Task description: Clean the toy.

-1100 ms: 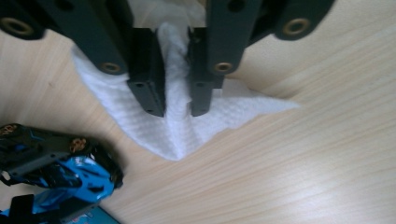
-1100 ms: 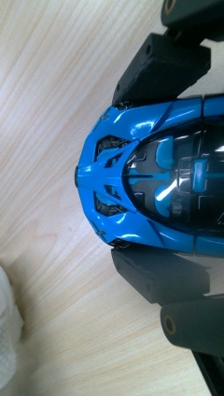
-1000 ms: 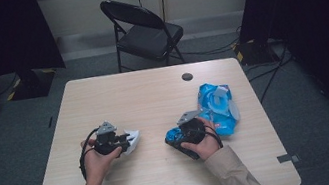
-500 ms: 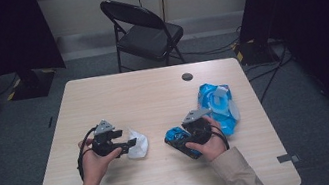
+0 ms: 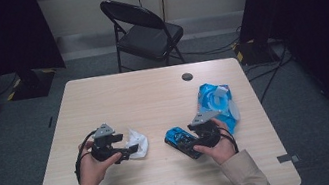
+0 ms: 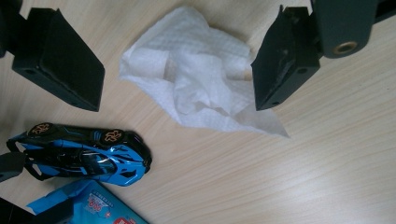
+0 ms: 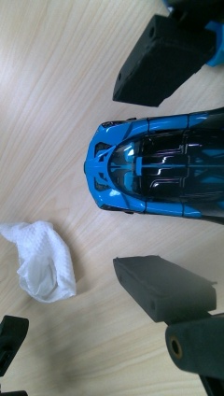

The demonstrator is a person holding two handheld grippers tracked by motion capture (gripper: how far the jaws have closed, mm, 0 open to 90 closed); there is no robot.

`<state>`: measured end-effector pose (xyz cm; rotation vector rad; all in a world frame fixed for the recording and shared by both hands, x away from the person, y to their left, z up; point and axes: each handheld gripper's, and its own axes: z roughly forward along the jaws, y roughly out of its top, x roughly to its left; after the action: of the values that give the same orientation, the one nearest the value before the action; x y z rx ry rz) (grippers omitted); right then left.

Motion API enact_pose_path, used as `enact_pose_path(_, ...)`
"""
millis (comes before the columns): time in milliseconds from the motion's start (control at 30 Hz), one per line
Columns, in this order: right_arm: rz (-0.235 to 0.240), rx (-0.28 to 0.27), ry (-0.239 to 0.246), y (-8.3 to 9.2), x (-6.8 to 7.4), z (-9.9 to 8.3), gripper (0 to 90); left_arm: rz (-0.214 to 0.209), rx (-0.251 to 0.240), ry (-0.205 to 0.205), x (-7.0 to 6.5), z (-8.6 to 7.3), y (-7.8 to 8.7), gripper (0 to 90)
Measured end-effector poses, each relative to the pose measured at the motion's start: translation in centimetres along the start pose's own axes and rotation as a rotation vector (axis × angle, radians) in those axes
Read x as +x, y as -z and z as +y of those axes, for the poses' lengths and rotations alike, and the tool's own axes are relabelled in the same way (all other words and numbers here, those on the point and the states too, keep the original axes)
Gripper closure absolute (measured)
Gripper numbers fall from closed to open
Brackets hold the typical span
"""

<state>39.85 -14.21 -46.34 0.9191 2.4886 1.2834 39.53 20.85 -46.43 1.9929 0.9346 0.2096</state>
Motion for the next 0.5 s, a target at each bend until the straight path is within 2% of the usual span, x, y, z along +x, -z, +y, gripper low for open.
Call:
enact_pose_path(100,-0.007,-0.003,0.01,0.5,0.1,-0.2,16.1,-0.009,0.002,-0.005,-0.1,-0.1,0.4,16.6)
enact_pose_path(333,0.013,-0.013,-0.005,1.3,0.1,-0.5,16.3,-0.023,0.003,-0.01,-0.5,-0.4,0.8,16.7)
enact_pose_path(500,0.005,-0.015,0.008,2.1,0.0,-1.1,16.2,-0.037,-0.001,-0.013,-0.8,-0.4,1.1,16.8)
